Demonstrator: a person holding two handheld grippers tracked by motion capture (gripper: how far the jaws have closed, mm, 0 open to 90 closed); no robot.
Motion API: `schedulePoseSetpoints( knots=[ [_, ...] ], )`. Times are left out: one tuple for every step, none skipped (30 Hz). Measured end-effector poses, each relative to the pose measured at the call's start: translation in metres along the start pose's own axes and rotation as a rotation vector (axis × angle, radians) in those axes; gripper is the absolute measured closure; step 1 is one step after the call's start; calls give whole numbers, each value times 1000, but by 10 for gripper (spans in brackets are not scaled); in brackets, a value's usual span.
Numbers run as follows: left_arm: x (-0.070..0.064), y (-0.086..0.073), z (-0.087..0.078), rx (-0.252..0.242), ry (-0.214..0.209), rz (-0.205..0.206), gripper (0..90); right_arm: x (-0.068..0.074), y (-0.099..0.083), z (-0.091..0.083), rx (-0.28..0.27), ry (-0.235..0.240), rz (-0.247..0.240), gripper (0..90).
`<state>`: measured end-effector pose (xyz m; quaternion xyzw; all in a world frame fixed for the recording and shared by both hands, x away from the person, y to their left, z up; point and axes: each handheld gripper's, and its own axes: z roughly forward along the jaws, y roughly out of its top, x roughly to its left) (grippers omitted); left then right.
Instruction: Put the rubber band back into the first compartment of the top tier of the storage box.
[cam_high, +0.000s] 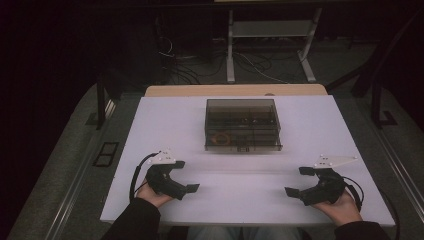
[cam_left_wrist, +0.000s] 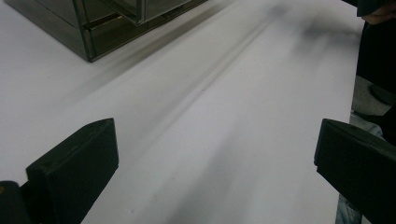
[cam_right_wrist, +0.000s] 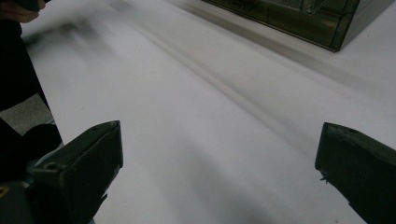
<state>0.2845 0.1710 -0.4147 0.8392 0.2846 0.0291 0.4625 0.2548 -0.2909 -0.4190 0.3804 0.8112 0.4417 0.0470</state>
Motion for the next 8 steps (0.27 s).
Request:
schedulePoseSetpoints(
  knots=[
    [-1,-1,0,-4,-1,0,0,0,0,0,0,0,2,6],
    [-1,-1,0,-6,0,-1,0,0,0,0,1,0,6,6],
    [-2,-2,1,-6,2,5,0,0,0,0,-1,0,1,6],
    [-2,-2,2,-1,2,10,0,0,0,0,-1,0,1,6],
    [-2,-3,3,0,1,8,0,0,0,0,-1,0,2,6],
    [-2,-4,4,-1,1,4,0,0,0,0,-1,0,2,6],
    [-2,-4,4,5,-1,8,0,0,0,0,-1,0,1,6],
    [-2,-5,5,6,0,6,0,0,0,0,-2,-1,2,6]
  ],
)
